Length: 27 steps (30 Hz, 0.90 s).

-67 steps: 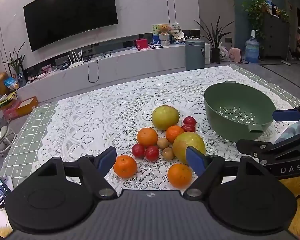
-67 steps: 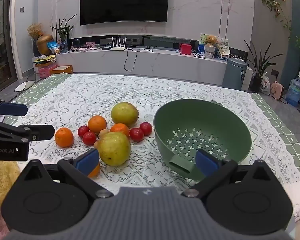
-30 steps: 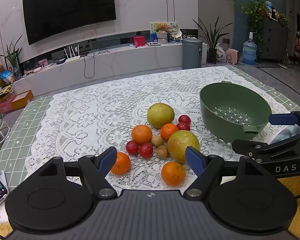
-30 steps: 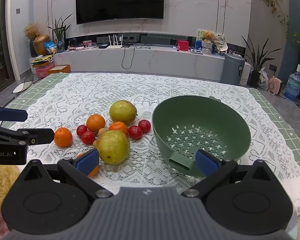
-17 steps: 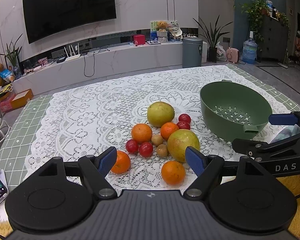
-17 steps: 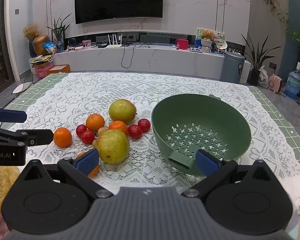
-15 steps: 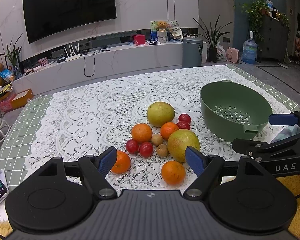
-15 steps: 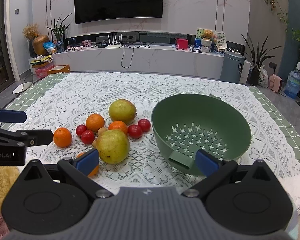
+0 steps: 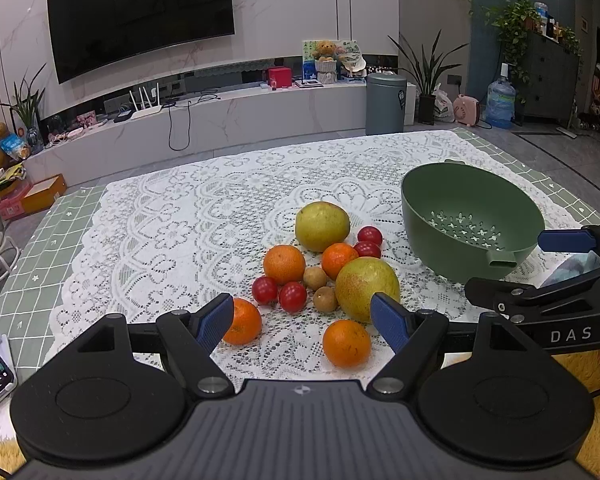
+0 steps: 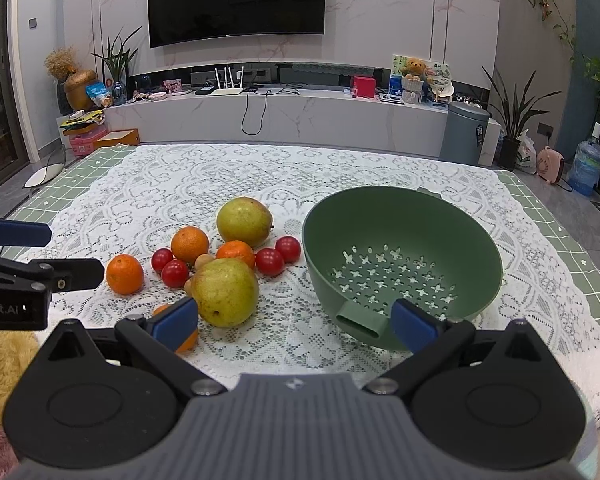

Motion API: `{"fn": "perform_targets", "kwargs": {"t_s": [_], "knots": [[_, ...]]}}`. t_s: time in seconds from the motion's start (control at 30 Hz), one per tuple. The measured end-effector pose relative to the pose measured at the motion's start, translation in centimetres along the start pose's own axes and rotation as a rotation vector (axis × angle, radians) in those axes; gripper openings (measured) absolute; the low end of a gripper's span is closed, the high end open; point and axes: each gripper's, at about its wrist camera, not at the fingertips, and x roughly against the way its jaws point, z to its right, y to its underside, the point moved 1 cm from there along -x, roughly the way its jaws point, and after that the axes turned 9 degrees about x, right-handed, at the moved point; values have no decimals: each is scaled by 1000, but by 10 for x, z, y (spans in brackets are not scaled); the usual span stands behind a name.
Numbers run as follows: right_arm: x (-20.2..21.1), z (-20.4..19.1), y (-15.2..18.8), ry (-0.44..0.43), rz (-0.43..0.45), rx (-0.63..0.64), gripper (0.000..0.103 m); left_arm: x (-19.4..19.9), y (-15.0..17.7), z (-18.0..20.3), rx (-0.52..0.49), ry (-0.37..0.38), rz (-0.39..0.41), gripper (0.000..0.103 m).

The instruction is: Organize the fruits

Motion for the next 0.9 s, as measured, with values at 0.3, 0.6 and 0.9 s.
{"fn": "perform_targets", "kwargs": {"t_s": [0.3,0.6,0.9], "knots": [[-1,0,1,-1,-5,-1,99,0,0,0,2,3,-5,91],[-16,0,0,-107,-38,-60,97,-11,-5,-17,62,47,-70,70],[-50,-23,-5,-216,-116,-92,70,-44,-10,-41,138,-2,-151,62]]}}
